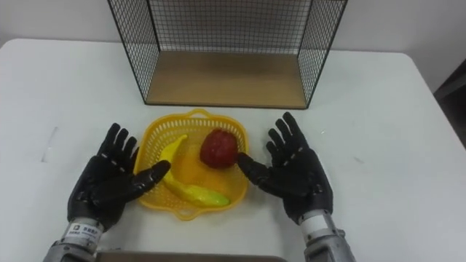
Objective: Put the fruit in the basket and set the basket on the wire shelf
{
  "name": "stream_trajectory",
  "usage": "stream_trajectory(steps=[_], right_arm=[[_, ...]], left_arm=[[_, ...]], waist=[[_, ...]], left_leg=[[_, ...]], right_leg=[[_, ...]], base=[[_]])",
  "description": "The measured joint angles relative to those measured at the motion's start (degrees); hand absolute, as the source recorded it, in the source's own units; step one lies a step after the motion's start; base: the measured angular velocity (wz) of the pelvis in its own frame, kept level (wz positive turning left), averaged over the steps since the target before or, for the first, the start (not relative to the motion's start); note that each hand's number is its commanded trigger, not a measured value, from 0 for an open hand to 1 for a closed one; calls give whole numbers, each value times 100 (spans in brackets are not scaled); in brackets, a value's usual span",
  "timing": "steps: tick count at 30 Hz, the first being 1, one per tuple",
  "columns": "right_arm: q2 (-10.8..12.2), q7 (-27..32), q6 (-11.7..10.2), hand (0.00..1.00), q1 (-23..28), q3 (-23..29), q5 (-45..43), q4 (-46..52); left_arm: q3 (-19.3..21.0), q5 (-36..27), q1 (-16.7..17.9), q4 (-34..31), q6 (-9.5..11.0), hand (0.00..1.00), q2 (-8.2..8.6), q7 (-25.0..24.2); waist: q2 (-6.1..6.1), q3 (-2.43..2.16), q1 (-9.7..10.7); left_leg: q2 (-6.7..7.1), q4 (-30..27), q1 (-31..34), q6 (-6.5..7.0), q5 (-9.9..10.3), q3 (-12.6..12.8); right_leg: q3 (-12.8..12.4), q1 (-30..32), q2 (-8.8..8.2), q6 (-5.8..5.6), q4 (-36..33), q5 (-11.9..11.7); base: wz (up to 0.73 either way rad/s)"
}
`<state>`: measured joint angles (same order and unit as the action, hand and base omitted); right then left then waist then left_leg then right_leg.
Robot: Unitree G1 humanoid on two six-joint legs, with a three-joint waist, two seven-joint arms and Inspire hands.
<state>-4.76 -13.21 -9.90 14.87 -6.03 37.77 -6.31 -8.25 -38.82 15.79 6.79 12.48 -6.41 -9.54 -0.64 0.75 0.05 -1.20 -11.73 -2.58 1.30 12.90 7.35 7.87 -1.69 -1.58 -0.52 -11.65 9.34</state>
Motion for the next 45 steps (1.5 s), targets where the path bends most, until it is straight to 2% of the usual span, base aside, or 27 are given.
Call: stream_trajectory(steps=[12, 17, 21, 31, 35, 40, 45], right_arm=[[4, -314, 0, 0, -32, -407, 46, -238], [0, -341, 0, 0, -32, -419, 13, -239], [1, -337, -4, 0, -63, -519, 11, -235], [-26, -229, -3, 0, -201, -572, 8, -240], [-35, -145, -8, 0, -346, -564, 6, -239], [-45, 73, -13, 0, -390, -562, -25, -238], [-24, 305, -52, 0, -464, -573, -58, -237]], left_arm=[[-121, -103, 5, 2, -2, 0, 67, -121], [-288, -101, 6, -4, -10, 0, 56, -240], [-495, -100, -7, -9, -17, 0, 46, -366], [-644, -98, -23, -9, -18, 0, 52, -372], [-693, -97, -131, -8, -18, 0, 61, -291], [-786, -32, -354, -10, -15, 0, 60, -168], [-876, -25, -627, -10, 1, 0, 61, 11]], waist=[[11, -8, -43], [4, -14, -29], [-4, -25, 26], [25, 3, 223], [52, 22, 299], [55, 23, 302], [17, 46, 328]], left_leg=[[0, -8, 3, 0, 0, -5], [-6, -15, 10, 0, 0, -11], [-5, -75, 97, 0, 0, -10], [-14, -130, 153, 0, 2, 42], [-11, -109, 192, 0, 2, 57], [-10, -114, 194, -5, -3, 117], [-7, -118, 179, -3, -4, 154]], right_leg=[[5, -2, -3, 0, -4, 0], [7, -3, -9, 0, -8, 0], [5, 63, -7, 5, -28, -3], [-50, 153, -3, 18, -112, -11], [-64, 198, 7, 32, -114, -21], [-143, 274, 20, 34, -136, -22], [-174, 281, 16, 33, -132, -21]], base=[[0], [0], [0], [-2], [-2], [-8], [-3]])
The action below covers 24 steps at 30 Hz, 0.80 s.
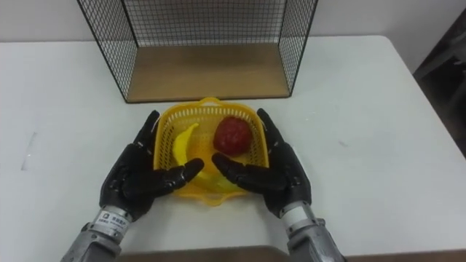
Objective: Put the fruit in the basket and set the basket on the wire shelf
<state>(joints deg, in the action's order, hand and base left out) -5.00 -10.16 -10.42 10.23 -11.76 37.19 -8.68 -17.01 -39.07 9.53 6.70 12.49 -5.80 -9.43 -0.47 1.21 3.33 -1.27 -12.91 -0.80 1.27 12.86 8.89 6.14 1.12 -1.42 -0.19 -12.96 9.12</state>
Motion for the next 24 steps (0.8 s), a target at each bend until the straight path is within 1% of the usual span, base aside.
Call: stream_trajectory(steps=[4, 8, 11, 17, 21, 24], right_arm=[[9, 152, -17, 0, -54, -6, 2, 15], [-4, 256, -95, 0, -270, -34, 27, 16], [-14, 287, -209, 0, -439, -54, 17, 26], [-6, 333, -292, 0, -523, -78, 21, 400], [17, 379, -392, 0, -526, -107, -4, 498], [26, 383, -403, 0, -538, -107, -3, 498]], left_arm=[[-24, 0, -175, -18, 5, 0, 9, 61], [-25, -5, -332, -132, 23, 0, 45, 186], [-23, -7, -346, -393, 76, 0, 45, 275], [-17, 0, -352, -820, 200, 0, 45, 430], [-20, 97, -383, -858, 288, 0, 53, 450], [-24, 104, -494, -859, 296, 0, 64, 539]], waist=[[-4, 2, 2], [-3, 2, -23], [-3, 1, -29], [-4, -1, -57], [-5, -2, -55], [-5, -2, -61]], left_leg=[[-4, -31, 6, 0, 0, 0], [-14, -41, 4, 0, 1, 2], [-16, -40, -3, -1, 1, 1], [-16, -49, -16, -1, 1, 2], [-14, -58, -21, -1, 1, 3], [-16, -68, -17, -1, 1, 2]], right_leg=[[-3, -8, 3, 0, 2, 0], [-9, -8, 12, 5, -14, -3], [-10, -5, 12, 5, -42, -3], [-9, -4, 11, 5, -62, -3], [-3, -11, 9, 5, -64, -3], [0, -9, 9, 5, -75, -3]], base=[[0], [0], [0], [0], [0], [0]])
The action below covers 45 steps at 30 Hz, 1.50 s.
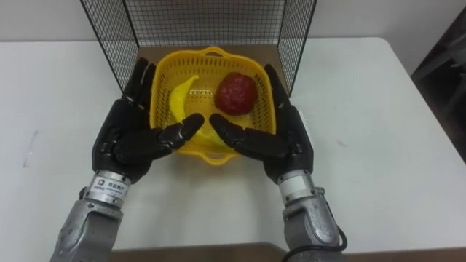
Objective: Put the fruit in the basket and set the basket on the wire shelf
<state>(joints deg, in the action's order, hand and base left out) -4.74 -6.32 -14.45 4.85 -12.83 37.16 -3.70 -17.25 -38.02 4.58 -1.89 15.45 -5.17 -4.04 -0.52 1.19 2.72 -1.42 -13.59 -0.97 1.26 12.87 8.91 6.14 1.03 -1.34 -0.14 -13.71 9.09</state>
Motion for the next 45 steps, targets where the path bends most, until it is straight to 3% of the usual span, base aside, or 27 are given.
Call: stream_trajectory(steps=[12, 19, 23, 28, 31, 33, 34, 35, 36, 37, 38, 39, 40, 41, 42, 43, 44, 45], right_arm=[[162, 201, -116, 0, -226, -28, 1, 80], [193, 253, -110, 0, -227, -70, -128, 79], [234, 252, -107, 0, -218, -75, -121, 79], [228, 252, -107, 0, -207, -111, 137, 59], [227, 244, -105, 0, -202, -154, 66, -21], [210, 242, -94, 0, -176, -161, 78, -50], [202, 243, -94, 0, -174, -164, 76, -50], [202, 243, -93, 0, -172, -183, 68, -50], [204, 243, -93, 0, -171, -212, 73, -50], [198, 242, -92, 0, -166, -220, 83, -51], [196, 236, -94, 0, -165, -214, 89, -60], [192, 235, -99, 0, -185, -182, 86, -59], [191, 236, -91, 0, -185, -177, 79, -60], [186, 236, -65, 0, -185, -179, 78, -61], [176, 226, -44, 0, -184, -194, 79, -121], [174, 194, -42, 0, -184, -206, 78, -189], [168, 171, -35, 0, -185, -212, 81, -264], [150, 159, -37, 0, -190, -206, 84, -261]], left_arm=[[-5, -8, -116, -131, 136, 0, 161, 139], [-2, -4, -52, -88, 177, 0, 159, 140], [5, -4, -41, -89, 178, 0, 160, 150], [6, -16, -29, -67, 182, 0, 149, 235], [26, -6, -19, -43, 182, 0, 137, 249], [20, -9, 16, -15, 170, 0, 124, 249], [10, -9, 16, -10, 163, 0, 125, 249], [16, -11, 34, -5, 165, 0, 116, 249], [24, -12, 41, 37, 169, 0, 87, 249], [28, -10, 45, 79, 170, 0, 74, 249], [27, -15, 61, 130, 158, 0, 50, 248], [11, -46, 53, 123, 152, 0, 65, 243], [8, -46, 53, 124, 153, 0, 79, 242], [13, -40, 53, 124, 154, 0, 83, 240], [31, -40, 60, 132, 157, 0, 74, 235], [33, -40, 66, 135, 156, 0, 52, 235], [32, -42, 42, 129, 156, 0, 31, 225], [36, -40, 22, 124, 155, 0, 33, 223]], waist=[[-60, -28, -10], [-86, -22, -20], [-39, 2, -19], [-49, 9, -39], [-64, 6, -146], [-121, -5, -167], [-109, -6, -162], [-88, -6, -212], [-86, 4, -267], [-90, 9, -310], [-150, -11, -314], [-198, 3, -297], [-201, 0, -300], [-182, -8, -323], [-166, -9, -354], [-183, -25, -365], [-202, -84, -327], [-254, -96, -297]], left_leg=[[7, -9, -9, 1, 0, -5], [1, -20, -97, 3, 1, 30], [-99, -272, -25, -5, 119, 38], [-241, -921, 88, -64, 480, 36], [-399, -1654, 307, -166, 804, 58], [-540, -2435, 636, -219, 865, 37], [-598, -2628, 718, -228, 856, 43], [-695, -2950, 808, -264, 807, 37], [-773, -3339, 948, -269, 629, 40], [-777, -3531, 1088, -253, 482, 1], [-630, -3524, 1290, -227, 481, -222], [-448, -3099, 1553, -240, 483, -373], [-364, -2780, 1662, -283, 438, -407], [-261, -1931, 1774, -366, 201, -437], [-233, -1336, 1757, -328, -324, -450], [-188, -1212, 1717, -328, -499, -476], [-77, -1071, 1600, -221, -697, -507], [2, -995, 1560, -148, -873, -518]], right_leg=[[45, -2, -26, 0, -18, 0], [43, -36, -34, -7, -101, 5], [28, -29, 3, 5, -223, 34], [-4, 66, 57, 89, -801, 370], [1, 270, 154, 193, -1284, 721], [-16, 400, 182, 274, -1657, 1031], [-13, 397, 221, 268, -1695, 1072], [-52, 366, 281, 315, -1748, 1117], [-139, 277, 337, 359, -1745, 1138], [-179, 214, 334, 406, -1746, 1136], [-222, 171, 263, 449, -1738, 1140], [-222, 179, 179, 438, -1721, 1149], [-238, 176, 130, 425, -1706, 1151], [-276, 136, 79, 373, -1663, 1147], [-295, 76, 36, 334, -1631, 1166], [-328, 19, 23, 295, -1614, 1200], [-286, -56, -32, 224, -1559, 1244], [-279, -116, -50, 185, -1457, 1250]], base=[[0], [0], [-1], [-6], [-8], [11], [5], [-16], [-25], [-13], [0], [0], [-14], [-37], [-39], [-19], [6], [12]])
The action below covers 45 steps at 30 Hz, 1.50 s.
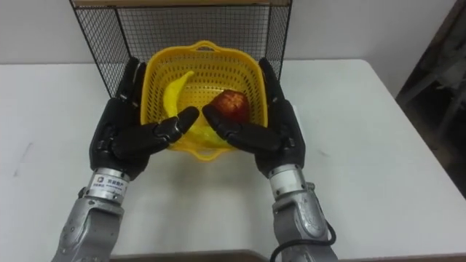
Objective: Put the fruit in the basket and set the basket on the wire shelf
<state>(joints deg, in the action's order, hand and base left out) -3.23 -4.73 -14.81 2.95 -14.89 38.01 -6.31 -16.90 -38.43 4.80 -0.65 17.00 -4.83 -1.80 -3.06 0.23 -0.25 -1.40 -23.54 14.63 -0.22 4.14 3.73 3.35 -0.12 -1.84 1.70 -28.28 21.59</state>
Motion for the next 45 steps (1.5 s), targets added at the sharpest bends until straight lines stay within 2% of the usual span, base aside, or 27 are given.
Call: stream_trajectory(steps=[1, 3, 5, 10, 18, 21, 25, 26, 28, 30, 31, 32, 33, 34, 35, 36, 37, 38, 39, 41, 43, 45], right_arm=[[-10, -20, -7, 0, -12, 9, 3, -1], [-23, -31, -8, 0, -22, 19, 7, 2], [-14, -31, -7, 0, -69, 15, -17, 3], [-12, -25, -6, 0, -105, 13, -20, 10], [-81, 51, -5, 0, -110, -12, -5, 156], [-150, 55, -6, 0, -110, -7, -8, 297], [-171, 54, -13, 0, -110, -1, -51, 518], [-169, 54, -19, 0, -115, 7, -51, 541], [-170, 54, -16, 0, -119, 10, -47, 540], [-165, 65, -17, 0, -119, 0, -67, 529], [-166, 84, -17, 0, -118, 2, -84, 529], [-164, 100, -18, 0, -119, 13, -85, 521], [-146, 100, -20, 0, -188, 17, -84, 510], [-138, 100, -20, 0, -226, 23, -80, 506], [-144, 99, -21, 0, -311, 31, -80, 480], [-145, 92, -13, 0, -380, 11, -84, 479], [-126, 87, -18, 0, -374, 8, -86, 479], [-120, 87, -15, 0, -351, 9, -129, 477], [-150, 85, -12, 0, -332, 5, -239, 467], [-175, 86, -4, 0, -312, 4, -271, 416], [-178, 85, -4, 0, -311, 8, -263, 322], [-201, 83, 10, 0, -309, 13, -245, 250]], left_arm=[[-2, 0, -2, 0, -1, 0, -5, -1], [-11, -4, -6, -1, -45, 0, -28, -1], [-11, -3, -8, -4, -44, 0, -30, 5], [-9, -8, -6, -6, -44, 0, -36, 14], [-12, -13, -35, -6, -44, 0, -34, 16], [-23, -9, -38, -10, -43, 0, -35, 16], [-18, -9, -39, -10, -43, 0, -35, 16], [-18, -8, -39, -9, -44, 0, -36, 16], [-18, -7, -40, -8, -45, 0, -31, 16], [-18, -10, -37, -1, -53, 0, -26, 32], [-16, -10, -38, -1, -54, 0, -23, 38], [-16, -6, -39, 0, -72, 0, -17, 40], [-6, -2, -101, -7, -78, 0, -21, 59], [-4, -2, -144, -2, -78, 0, -24, 81], [2, -7, -218, 13, -76, 0, -26, 138], [27, -8, -228, 12, -55, 0, -27, 160], [28, -7, -225, 20, -56, 0, -27, 166], [36, -1, -224, 25, -56, 0, -26, 166], [60, 2, -226, 77, -48, 0, 2, 158], [46, -9, -227, 199, -54, 0, 40, 155], [25, -1, -230, 242, -54, 0, 22, 144], [-38, 35, -227, 268, -70, 0, -55, 128]], waist=[[-7, 7, 3], [-69, 11, 53], [-48, 26, 43], [-30, 37, -14], [-52, 54, -29], [-89, 76, -21], [-92, 74, 8], [-83, 70, 14], [-77, 66, 19], [-79, 74, 23], [-82, 75, 22], [-76, 86, 21], [-42, 160, 8], [-9, 191, -5], [63, 242, -12], [119, 268, -48], [134, 263, -40], [118, 252, -18], [136, 221, -10], [263, 140, -8], [253, 138, 14], [221, 107, -2]], left_leg=[[35, -11, 8, 63, -100, -17], [120, -15, 28, 125, -74, -60], [166, -10, 68, 159, -33, -50], [217, -28, 73, 156, 97, -54], [230, -23, 80, 128, 167, 46], [299, -24, 79, 147, 191, 70], [408, -58, 81, 209, 273, 67], [442, -122, 82, 246, 347, 77], [511, -212, 61, 308, 516, 89], [558, -325, -15, 434, 672, 256], [588, -369, -42, 465, 719, 267], [618, -429, -136, 528, 829, 330], [603, -427, -205, 565, 868, 362], [577, -419, -221, 578, 873, 356], [498, -412, -211, 597, 870, 350], [437, -380, -194, 598, 870, 370], [422, -365, -195, 600, 866, 382], [432, -376, -213, 608, 861, 444], [441, -412, -238, 619, 876, 498], [387, -285, -311, 567, 837, 473], [339, -98, -492, 538, 746, 460], [252, 54, -617, 474, 687, 433]], right_leg=[[2, -32, 19, -16, 57, -1], [-12, -121, -39, -104, 310, -45], [-9, -126, -88, -131, 408, -59], [129, -201, -192, -167, 496, -38], [119, -186, -244, -132, 566, 34], [133, -183, -298, -154, 547, 91], [142, -221, -406, -219, 558, 128], [147, -251, -448, -258, 537, 150], [147, -260, -539, -363, 322, 208], [155, 175, -738, -459, -889, 194], [141, 286, -805, -512, -1162, 146], [135, 471, -916, -575, -1635, -2], [122, 651, -932, -535, -2021, -259], [118, 757, -921, -553, -2168, -403], [141, 921, -881, -603, -2230, -426], [149, 1055, -822, -607, -1910, -222], [166, 1093, -794, -584, -1667, -150], [224, 1110, -779, -589, -1004, -122], [248, 1083, -727, -529, -566, -289], [297, 916, -625, -477, -248, -432], [360, 723, -560, -450, 34, -543], [430, 508, -452, -449, 377, -688]], base=[[7], [11], [8], [6], [-5], [0], [3], [6], [-3], [-8], [-4], [-14], [-15], [-20], [-29], [-30], [-23], [-6], [-4], [-11], [-4], [-4]])
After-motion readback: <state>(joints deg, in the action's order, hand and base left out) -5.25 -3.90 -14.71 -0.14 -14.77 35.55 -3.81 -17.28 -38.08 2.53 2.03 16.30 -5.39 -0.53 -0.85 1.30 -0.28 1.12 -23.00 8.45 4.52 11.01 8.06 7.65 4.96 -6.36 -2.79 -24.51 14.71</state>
